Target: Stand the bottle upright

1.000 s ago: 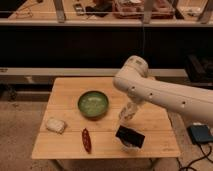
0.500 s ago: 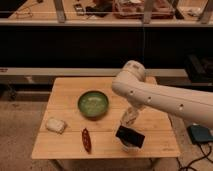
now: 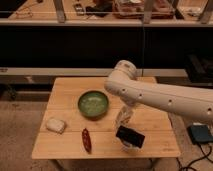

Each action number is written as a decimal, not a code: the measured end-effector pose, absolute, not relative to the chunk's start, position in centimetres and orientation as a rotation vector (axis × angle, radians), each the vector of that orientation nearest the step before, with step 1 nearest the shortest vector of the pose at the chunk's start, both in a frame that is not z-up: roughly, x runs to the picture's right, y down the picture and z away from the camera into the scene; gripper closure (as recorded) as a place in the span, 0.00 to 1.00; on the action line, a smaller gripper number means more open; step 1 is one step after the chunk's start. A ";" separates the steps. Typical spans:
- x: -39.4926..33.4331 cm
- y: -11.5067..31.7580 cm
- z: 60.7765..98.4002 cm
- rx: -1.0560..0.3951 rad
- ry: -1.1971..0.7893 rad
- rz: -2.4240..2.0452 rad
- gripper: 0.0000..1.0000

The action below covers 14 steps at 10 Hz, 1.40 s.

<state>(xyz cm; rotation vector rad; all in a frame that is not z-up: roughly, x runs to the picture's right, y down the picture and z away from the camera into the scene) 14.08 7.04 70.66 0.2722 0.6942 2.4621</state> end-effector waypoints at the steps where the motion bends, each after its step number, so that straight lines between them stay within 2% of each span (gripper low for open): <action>1: 13.8 7.0 70.9 0.270 0.692 2.457 0.74; 11: 11.8 6.3 72.1 0.265 0.667 2.434 0.74; 14: 11.7 6.3 71.8 0.271 0.675 2.426 0.53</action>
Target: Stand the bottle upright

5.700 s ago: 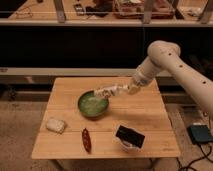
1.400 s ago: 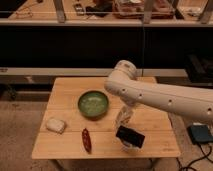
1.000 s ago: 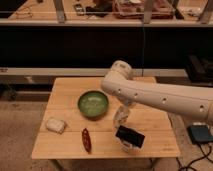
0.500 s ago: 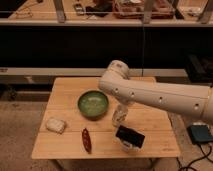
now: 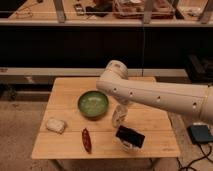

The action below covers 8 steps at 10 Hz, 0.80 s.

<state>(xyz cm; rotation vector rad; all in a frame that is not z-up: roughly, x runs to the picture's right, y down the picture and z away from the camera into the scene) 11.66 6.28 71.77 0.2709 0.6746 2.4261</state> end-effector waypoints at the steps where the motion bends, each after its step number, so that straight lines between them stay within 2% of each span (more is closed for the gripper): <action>1: 11.6 6.2 71.6 0.275 0.671 2.420 0.41; 2: 11.6 6.0 71.5 0.279 0.666 2.411 0.29; 3: 11.5 6.0 71.4 0.282 0.663 2.405 0.24; 4: 11.5 6.0 71.3 0.286 0.662 2.401 0.21; 8: 11.8 6.6 71.0 0.297 0.686 2.397 0.21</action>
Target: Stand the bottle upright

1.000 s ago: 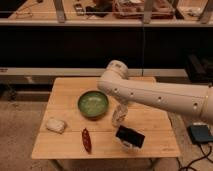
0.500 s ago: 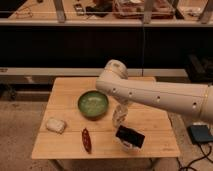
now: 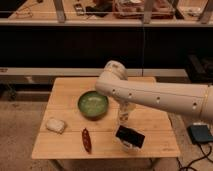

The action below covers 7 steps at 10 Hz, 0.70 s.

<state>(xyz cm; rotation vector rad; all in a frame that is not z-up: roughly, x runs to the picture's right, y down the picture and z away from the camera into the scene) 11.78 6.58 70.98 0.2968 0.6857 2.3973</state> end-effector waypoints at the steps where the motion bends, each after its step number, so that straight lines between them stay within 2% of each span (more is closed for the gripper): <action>1: 11.8 6.6 70.9 0.298 0.691 2.400 0.21; 5: 12.1 6.1 70.5 0.290 0.761 2.465 0.21; 7: 11.7 5.6 70.0 0.217 0.878 2.586 0.21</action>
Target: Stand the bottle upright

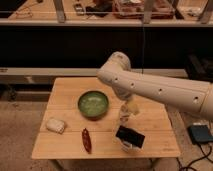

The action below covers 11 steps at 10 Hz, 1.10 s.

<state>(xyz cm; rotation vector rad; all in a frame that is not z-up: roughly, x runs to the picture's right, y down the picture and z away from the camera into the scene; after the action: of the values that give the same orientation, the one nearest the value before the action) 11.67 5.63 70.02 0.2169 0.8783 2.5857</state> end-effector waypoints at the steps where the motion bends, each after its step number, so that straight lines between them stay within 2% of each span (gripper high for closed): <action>1: 11.7 5.6 70.0 0.182 0.933 2.637 0.21; 3: 12.5 5.1 70.4 0.110 1.037 2.755 0.21; 11: 12.4 5.0 70.4 0.096 1.050 2.766 0.21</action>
<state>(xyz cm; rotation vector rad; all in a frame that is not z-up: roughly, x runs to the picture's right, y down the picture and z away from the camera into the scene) 12.37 4.99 70.38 0.0955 1.0499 2.7658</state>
